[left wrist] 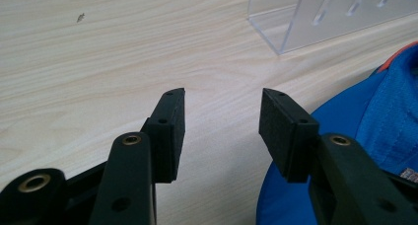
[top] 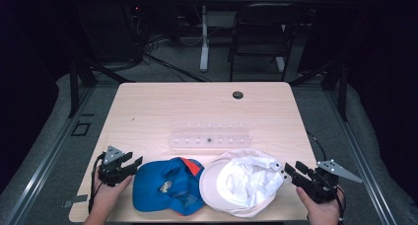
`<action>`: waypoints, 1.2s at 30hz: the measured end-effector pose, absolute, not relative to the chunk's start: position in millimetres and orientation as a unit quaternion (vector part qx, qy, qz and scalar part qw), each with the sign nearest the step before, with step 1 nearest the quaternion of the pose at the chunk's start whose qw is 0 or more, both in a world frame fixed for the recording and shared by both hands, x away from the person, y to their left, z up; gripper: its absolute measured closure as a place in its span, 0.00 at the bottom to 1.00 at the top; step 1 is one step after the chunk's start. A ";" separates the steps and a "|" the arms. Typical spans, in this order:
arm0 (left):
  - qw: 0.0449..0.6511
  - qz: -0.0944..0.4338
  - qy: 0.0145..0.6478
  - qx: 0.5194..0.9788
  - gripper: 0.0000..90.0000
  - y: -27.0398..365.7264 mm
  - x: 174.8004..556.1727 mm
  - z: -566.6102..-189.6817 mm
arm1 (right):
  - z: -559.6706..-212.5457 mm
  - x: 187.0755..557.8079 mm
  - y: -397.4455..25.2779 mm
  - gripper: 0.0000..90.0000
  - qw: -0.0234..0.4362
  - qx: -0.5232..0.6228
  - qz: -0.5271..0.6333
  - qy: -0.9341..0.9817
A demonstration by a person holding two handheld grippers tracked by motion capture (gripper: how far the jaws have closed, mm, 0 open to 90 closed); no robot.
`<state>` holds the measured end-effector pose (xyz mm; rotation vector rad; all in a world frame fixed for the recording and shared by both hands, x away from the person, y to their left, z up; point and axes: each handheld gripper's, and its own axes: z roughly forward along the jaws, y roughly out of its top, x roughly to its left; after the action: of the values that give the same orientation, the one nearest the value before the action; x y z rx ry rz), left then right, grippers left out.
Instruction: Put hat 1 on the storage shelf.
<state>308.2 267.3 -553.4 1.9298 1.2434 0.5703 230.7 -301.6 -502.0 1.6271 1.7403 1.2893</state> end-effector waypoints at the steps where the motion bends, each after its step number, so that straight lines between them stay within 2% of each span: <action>1: 0.380 0.226 0.486 0.754 0.59 266.3 308.3 -554.0 | -500.5 230.9 -301.4 0.57 0.213 0.589 0.461 0.629; 10: 0.380 0.228 0.482 0.756 0.59 262.9 308.0 -553.9 | -478.8 247.8 -296.7 0.55 0.155 0.597 0.427 0.661; 20: 0.382 0.226 0.478 0.758 0.59 261.1 307.7 -553.7 | -467.8 265.4 -284.8 0.55 0.127 0.589 0.347 0.719; 26: 0.377 0.225 0.474 0.763 0.59 259.8 308.2 -553.7 | -459.2 280.3 -284.6 0.53 0.078 0.611 0.308 0.725; 34: 0.378 0.225 0.473 0.763 0.59 259.7 308.8 -554.3 | -461.0 294.2 -277.8 0.50 0.055 0.614 0.246 0.748; 36: 0.378 0.225 0.472 0.764 0.59 259.8 308.7 -553.8 | -463.8 297.3 -277.7 0.49 0.037 0.619 0.232 0.749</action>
<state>308.7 259.8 -553.8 1.9519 1.2071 0.5761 297.3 -277.7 -463.8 1.9006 2.3003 0.7124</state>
